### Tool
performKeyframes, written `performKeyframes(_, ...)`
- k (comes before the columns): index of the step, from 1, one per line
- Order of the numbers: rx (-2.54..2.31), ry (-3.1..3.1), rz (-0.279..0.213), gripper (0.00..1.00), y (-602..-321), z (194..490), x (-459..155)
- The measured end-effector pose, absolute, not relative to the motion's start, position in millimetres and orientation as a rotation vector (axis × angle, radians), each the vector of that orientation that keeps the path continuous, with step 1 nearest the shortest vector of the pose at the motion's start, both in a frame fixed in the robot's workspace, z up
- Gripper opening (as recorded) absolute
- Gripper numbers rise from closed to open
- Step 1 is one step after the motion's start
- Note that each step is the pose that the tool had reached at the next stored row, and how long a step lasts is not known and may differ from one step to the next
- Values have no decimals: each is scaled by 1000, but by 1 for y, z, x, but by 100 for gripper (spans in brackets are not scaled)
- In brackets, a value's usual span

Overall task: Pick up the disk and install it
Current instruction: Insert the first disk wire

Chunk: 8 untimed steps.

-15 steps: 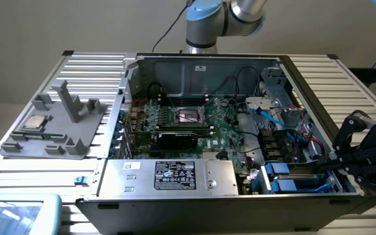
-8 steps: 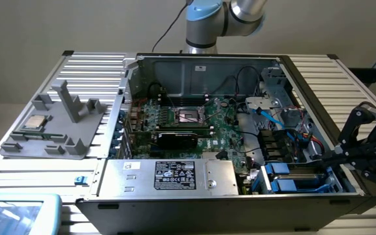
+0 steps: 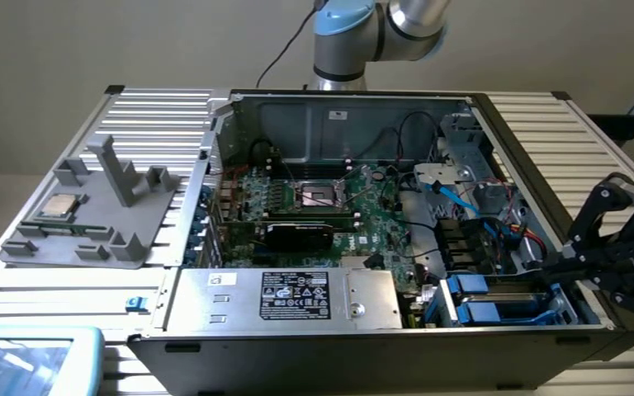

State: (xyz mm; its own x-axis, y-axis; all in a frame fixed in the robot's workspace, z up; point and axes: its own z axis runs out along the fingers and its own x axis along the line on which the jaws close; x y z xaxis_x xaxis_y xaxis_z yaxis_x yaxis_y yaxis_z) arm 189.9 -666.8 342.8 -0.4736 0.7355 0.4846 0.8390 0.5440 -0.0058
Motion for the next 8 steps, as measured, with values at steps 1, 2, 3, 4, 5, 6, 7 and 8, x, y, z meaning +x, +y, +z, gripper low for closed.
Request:
performKeyframes(1, -1276, -2351, -325, 18, -667, 343, 190)
performKeyframes(2, -1272, -2353, -326, 18, -667, 342, 190)
performKeyframes(3, -1266, -2357, -326, 18, -667, 342, 190)
performKeyframes(4, -1258, -2362, -325, 18, -667, 342, 190)
performKeyframes(5, -1248, -2368, -324, 18, -668, 341, 190)
performKeyframes(6, -1238, -2373, -322, 20, -668, 341, 190)
performKeyframes(7, -1228, -2379, -320, 26, -669, 340, 190)
performKeyframes(8, -1216, -2385, -318, 26, -669, 340, 190)
